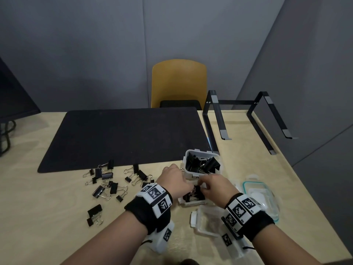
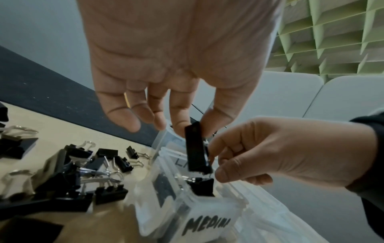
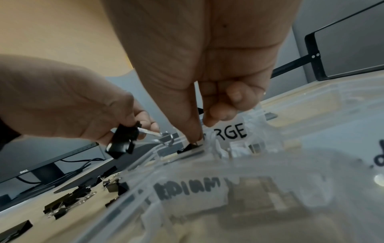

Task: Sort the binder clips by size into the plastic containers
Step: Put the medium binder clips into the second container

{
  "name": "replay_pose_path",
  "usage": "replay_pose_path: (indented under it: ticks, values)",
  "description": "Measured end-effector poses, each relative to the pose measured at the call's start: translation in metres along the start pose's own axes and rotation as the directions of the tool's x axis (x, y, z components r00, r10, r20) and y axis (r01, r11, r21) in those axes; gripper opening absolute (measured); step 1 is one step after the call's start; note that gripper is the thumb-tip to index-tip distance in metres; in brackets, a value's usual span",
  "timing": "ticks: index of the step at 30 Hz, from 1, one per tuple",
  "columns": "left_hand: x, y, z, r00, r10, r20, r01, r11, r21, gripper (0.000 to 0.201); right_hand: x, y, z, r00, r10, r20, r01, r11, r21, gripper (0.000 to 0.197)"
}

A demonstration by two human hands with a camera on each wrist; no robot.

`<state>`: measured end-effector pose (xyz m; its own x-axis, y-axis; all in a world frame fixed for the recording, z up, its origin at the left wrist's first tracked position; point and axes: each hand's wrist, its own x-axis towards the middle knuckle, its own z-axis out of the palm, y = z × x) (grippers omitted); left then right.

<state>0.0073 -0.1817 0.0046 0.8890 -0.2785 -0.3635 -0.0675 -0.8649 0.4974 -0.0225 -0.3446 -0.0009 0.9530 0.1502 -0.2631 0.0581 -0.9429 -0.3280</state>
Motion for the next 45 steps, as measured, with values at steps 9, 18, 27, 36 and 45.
replay_pose_path:
  ticks: [9, 18, 27, 36, 45]
  values:
    - [-0.002, -0.003, 0.021, 0.988, 0.152, 0.001, -0.151, 0.986, 0.068, 0.015, 0.0, 0.001, 0.0, 1.0, 0.0, 0.013, 0.001, 1.0, -0.026, 0.023]
    - [-0.009, -0.013, 0.028, 0.964, 0.226, -0.143, -0.215, 0.973, 0.086, 0.024, -0.001, -0.004, 0.0, 0.999, -0.008, 0.031, 0.01, 0.998, -0.07, 0.026]
    - [-0.023, -0.05, 0.01, 0.943, 0.045, -0.331, -0.097, 0.985, -0.141, 0.019, 0.01, -0.051, -0.012, 0.995, -0.098, -0.009, 0.098, 0.995, 0.036, 0.024]
    - [-0.015, -0.112, -0.019, 0.947, -0.115, -0.299, 0.088, 0.991, -0.102, 0.031, 0.045, -0.11, 0.012, 0.981, -0.113, 0.16, 0.113, 0.994, 0.007, 0.028]
    - [0.007, -0.131, -0.025, 0.987, -0.009, -0.163, 0.018, 0.998, 0.054, 0.041, 0.069, -0.141, 0.045, 0.965, -0.059, 0.256, 0.089, 0.99, -0.106, 0.034]
